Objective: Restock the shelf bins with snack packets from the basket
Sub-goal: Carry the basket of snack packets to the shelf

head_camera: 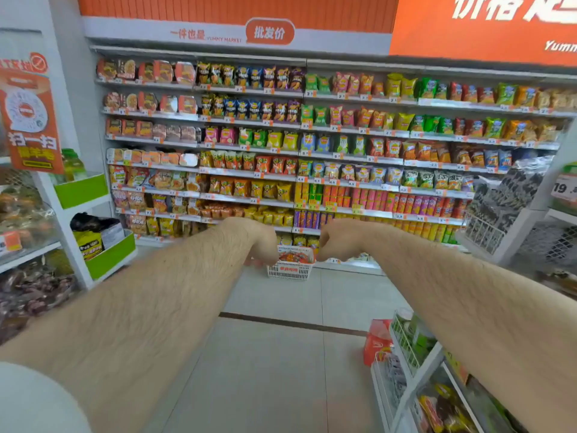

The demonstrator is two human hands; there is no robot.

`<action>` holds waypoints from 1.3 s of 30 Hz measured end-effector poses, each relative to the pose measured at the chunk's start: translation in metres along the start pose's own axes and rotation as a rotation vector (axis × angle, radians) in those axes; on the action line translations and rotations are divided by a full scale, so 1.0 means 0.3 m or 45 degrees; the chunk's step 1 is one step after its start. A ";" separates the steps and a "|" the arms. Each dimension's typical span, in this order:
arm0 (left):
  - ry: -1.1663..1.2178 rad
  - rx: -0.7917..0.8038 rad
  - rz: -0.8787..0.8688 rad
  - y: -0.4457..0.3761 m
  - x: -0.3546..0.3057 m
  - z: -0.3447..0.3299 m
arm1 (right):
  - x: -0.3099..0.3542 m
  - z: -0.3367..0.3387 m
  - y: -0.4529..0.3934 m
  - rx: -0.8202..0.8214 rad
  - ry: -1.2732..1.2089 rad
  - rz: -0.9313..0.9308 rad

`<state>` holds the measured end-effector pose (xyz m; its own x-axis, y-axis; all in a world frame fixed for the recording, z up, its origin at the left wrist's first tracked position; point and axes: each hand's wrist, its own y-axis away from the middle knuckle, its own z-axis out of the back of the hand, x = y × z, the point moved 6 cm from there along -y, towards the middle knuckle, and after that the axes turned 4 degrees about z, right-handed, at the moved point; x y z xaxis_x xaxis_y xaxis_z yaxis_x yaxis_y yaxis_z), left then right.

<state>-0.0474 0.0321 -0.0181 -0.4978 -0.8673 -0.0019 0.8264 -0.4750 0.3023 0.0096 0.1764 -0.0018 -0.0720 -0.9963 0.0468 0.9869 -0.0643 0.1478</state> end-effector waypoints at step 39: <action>0.392 0.353 0.086 -2.440 0.069 -0.102 | -1.049 -0.500 -2.222 0.348 -0.354 -0.183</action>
<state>-0.6547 0.3572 -0.2685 -0.3082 -0.9191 -0.2455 0.7314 -0.3939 0.5567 -0.6040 0.5245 -0.2633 -0.2793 -0.9226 0.2662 0.8920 -0.1467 0.4275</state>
